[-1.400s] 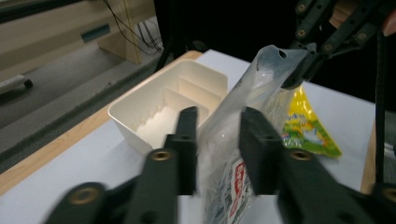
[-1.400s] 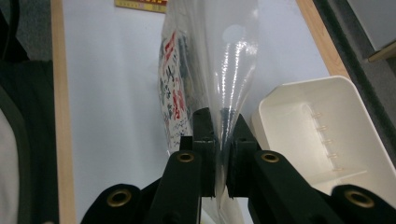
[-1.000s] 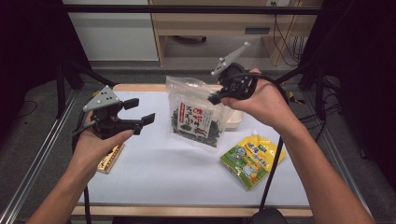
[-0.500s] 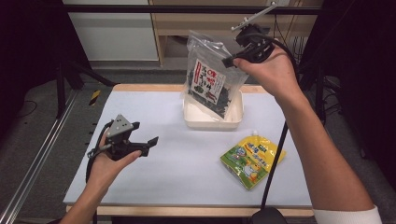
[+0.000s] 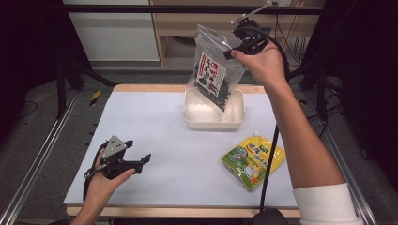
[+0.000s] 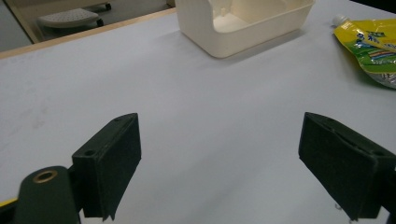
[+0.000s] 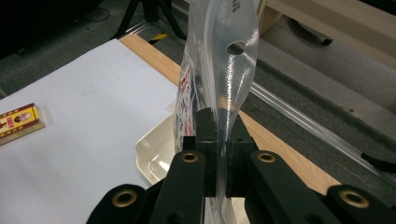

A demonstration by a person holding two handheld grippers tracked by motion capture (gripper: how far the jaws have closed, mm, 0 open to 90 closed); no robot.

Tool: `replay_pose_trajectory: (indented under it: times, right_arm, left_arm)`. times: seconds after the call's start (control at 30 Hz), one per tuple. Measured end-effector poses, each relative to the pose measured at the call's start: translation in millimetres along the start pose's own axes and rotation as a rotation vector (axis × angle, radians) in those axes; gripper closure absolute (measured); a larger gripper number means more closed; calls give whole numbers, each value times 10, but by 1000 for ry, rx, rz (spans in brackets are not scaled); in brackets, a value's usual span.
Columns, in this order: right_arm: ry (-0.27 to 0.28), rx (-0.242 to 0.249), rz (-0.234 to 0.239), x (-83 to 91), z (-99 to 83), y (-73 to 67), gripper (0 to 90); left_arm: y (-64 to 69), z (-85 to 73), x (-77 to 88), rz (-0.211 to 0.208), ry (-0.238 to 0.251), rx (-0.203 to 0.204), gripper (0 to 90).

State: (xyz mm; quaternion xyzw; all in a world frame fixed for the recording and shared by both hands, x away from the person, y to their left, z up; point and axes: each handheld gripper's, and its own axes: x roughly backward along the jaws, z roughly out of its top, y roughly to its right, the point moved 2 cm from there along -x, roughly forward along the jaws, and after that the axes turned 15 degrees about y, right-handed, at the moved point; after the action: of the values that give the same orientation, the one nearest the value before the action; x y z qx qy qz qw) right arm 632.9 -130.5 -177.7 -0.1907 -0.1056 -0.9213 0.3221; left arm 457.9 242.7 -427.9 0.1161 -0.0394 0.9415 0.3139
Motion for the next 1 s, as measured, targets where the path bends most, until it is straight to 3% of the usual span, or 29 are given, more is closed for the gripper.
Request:
replay_pose_trajectory:
  times: [0.23,0.7,1.0]
  right_arm:
    - [-17,-56,3,-207,-62,82,876]
    - [-13,-68,38,-426,-214,21,876]
    - [-12,-108,53,-566,-366,25,876]
  left_arm:
    - [0,-23,9,-5,0,9,131]
    - [7,-40,4,-10,-5,9,132]
    - [26,-48,-10,-21,-10,1,133]
